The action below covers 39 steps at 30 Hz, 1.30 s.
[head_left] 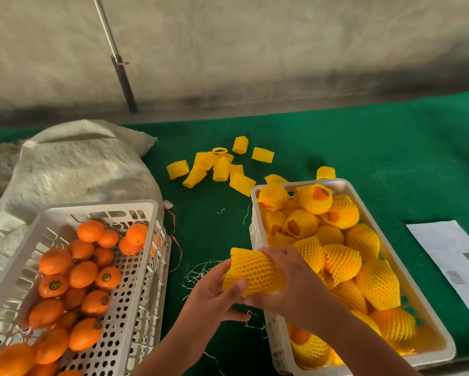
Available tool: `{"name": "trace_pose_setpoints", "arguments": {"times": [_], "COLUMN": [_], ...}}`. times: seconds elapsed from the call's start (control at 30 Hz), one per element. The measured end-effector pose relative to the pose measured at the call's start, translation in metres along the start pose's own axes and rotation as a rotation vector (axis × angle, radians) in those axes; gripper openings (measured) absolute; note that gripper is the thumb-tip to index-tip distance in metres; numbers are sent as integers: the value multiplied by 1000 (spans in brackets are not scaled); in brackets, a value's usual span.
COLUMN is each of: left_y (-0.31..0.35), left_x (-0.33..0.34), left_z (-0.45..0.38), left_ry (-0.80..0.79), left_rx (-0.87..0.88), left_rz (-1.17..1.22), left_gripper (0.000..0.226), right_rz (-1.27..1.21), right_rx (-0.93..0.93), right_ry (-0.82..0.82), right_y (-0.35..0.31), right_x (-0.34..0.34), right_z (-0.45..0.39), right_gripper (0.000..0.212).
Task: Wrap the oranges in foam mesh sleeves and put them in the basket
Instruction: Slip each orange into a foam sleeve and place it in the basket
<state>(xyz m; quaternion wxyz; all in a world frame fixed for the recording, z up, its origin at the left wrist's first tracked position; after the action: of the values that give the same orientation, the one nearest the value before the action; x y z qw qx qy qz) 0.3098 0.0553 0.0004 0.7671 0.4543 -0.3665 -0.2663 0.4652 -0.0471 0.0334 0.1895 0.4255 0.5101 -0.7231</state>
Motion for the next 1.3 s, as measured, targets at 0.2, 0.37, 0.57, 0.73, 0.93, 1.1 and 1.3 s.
{"name": "trace_pose_setpoints", "arguments": {"times": [0.2,0.37,0.57,0.73,0.93,1.1,1.3], "left_y": [1,-25,-54,-65,-82,-78,-48], "left_x": [-15,-53,-89,-109,-109,-102,-108], "left_z": [-4,16,43,69,82,80,77], "left_ry": [158,265,330,433,435,457,555], "left_rx": [68,68,15,-24,-53,-35,55], "left_rz": [-318,-661,-860,-871,-854,-858,-945], "left_gripper": [35,21,18,22,21,24,22], "right_rz": [148,285,392,484,513,425,366], "right_rx": [64,151,185,149,100,115,37], "right_ry": [195,237,74,71,76,98,306], "right_y": [27,64,92,90,87,83,51], "right_x": [-34,-52,-28,-19,-4,-15,-15], "right_z": [-28,-68,-103,-106,-85,-84,-49], "right_gripper": [96,91,93,97,99,89,73]}}
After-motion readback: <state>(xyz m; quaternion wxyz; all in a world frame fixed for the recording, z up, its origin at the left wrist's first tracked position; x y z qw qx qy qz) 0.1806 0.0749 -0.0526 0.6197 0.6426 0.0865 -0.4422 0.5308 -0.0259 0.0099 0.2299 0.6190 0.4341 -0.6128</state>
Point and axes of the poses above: each hand's wrist, its own z-axis away from the middle knuckle, its own x-axis out of the palm, y = z × x, the point moved 5 cm from there along -z, towards the middle knuckle, and after that the axes turned 6 degrees about z, right-handed, at the moved point
